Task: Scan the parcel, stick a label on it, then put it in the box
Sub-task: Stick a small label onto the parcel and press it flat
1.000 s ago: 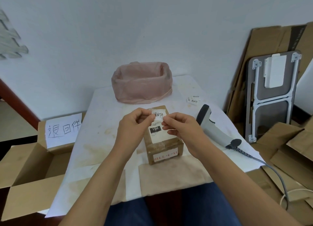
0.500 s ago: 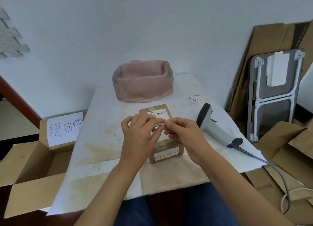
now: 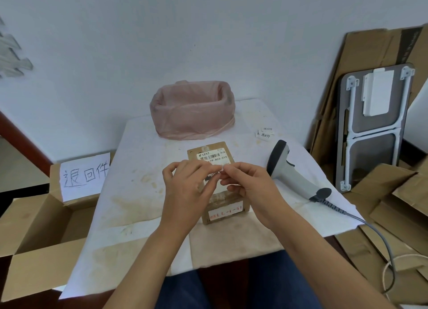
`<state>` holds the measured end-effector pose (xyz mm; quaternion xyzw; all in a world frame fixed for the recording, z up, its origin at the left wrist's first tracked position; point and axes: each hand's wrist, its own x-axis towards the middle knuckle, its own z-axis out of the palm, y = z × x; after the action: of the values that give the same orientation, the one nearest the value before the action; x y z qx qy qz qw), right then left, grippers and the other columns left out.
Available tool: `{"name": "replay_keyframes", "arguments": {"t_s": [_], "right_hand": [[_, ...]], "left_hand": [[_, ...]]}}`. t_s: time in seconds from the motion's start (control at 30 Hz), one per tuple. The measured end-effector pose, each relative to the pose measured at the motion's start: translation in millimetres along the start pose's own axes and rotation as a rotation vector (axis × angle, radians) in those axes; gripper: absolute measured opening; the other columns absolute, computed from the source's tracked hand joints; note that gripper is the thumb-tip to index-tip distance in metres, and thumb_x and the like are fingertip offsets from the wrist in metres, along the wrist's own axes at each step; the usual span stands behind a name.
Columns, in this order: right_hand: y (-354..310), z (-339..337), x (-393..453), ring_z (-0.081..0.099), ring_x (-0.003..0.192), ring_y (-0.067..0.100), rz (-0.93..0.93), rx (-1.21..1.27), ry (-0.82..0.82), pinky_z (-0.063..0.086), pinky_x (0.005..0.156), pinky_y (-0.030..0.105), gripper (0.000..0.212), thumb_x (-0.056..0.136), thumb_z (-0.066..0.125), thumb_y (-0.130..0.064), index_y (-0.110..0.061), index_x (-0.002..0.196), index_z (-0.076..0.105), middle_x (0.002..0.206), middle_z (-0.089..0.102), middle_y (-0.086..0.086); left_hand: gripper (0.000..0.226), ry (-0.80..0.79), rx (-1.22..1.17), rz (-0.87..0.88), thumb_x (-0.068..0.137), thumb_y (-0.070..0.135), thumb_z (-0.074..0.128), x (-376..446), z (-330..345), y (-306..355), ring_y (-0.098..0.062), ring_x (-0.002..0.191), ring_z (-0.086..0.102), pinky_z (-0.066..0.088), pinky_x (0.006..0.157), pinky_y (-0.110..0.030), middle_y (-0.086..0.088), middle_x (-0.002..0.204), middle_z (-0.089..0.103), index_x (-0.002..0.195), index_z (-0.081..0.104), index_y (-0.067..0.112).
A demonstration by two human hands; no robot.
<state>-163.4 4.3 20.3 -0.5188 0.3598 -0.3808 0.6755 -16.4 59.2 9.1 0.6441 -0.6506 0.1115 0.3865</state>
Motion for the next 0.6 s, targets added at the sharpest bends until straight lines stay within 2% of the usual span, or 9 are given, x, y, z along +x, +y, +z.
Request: {"name": "replay_keyframes", "arguments": {"t_s": [0.6], "right_hand": [[-0.5,0.7,-1.4,0.067,0.076,0.009,-0.020,-0.037,0.013,0.049,0.073,0.025,0.013,0.092,0.064,-0.015,-0.016,0.084,0.074,0.079,0.073,0.000]], "left_hand": [[0.015,-0.011,-0.048,-0.030,0.087,0.035,0.064,1.1,-3.2,4.1,-0.003,0.097,0.053,0.029,0.094,-0.035,0.011,0.097,0.071,0.096,0.074,0.029]]}}
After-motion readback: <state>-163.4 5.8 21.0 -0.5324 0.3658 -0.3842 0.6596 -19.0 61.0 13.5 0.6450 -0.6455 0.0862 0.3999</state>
